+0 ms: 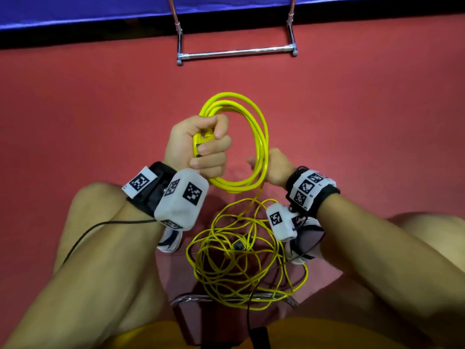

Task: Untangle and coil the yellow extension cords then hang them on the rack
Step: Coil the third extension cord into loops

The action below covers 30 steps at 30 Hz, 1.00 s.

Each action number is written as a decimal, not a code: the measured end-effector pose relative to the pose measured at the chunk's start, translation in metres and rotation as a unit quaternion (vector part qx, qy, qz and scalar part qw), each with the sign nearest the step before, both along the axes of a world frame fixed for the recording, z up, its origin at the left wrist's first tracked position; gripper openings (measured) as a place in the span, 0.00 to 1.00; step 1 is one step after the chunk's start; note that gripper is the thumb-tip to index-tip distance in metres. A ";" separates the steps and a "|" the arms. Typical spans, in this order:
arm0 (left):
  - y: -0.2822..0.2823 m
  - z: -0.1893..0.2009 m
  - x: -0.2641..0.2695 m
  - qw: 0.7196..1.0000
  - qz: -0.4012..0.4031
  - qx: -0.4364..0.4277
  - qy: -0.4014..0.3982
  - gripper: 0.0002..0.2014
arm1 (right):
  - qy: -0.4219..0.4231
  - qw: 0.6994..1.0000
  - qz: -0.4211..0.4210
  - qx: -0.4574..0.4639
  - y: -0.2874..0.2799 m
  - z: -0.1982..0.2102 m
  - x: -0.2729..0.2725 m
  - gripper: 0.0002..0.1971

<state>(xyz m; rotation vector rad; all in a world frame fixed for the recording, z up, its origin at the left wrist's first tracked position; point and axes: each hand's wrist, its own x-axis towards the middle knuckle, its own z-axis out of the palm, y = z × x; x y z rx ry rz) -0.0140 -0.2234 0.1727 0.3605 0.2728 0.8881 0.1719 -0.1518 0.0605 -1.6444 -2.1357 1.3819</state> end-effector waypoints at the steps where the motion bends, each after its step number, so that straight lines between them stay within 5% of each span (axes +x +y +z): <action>1: 0.001 -0.001 -0.003 1.000 0.025 0.000 0.001 0.09 | -0.003 1.000 0.010 -0.024 -0.004 -0.007 -0.002 0.22; 6: 0.004 -0.006 -0.011 0.966 0.248 -0.058 0.054 0.10 | -0.032 0.990 0.090 -0.101 -0.034 -0.014 -0.011 0.21; 9: 0.008 -0.006 -0.013 0.931 0.348 -0.100 0.050 0.08 | -0.029 0.986 0.129 -0.102 -0.043 -0.014 -0.016 0.09; 13: 0.015 -0.006 -0.026 0.884 0.446 -0.141 0.010 0.09 | -0.030 0.986 0.135 -0.088 -0.052 -0.019 -0.019 0.05; 18: 0.021 -0.003 -0.040 0.839 0.523 -0.137 0.064 0.15 | -0.075 0.962 0.209 -0.159 -0.055 -0.024 -0.010 0.05; 22: 0.026 -0.014 -0.037 0.807 0.530 -0.116 0.231 0.15 | -0.072 0.969 0.209 -0.110 -0.060 -0.013 -0.010 0.11; 30: 0.025 -0.047 -0.026 0.670 0.449 0.022 0.590 0.16 | -0.019 0.947 0.310 0.078 -0.066 0.020 -0.015 0.07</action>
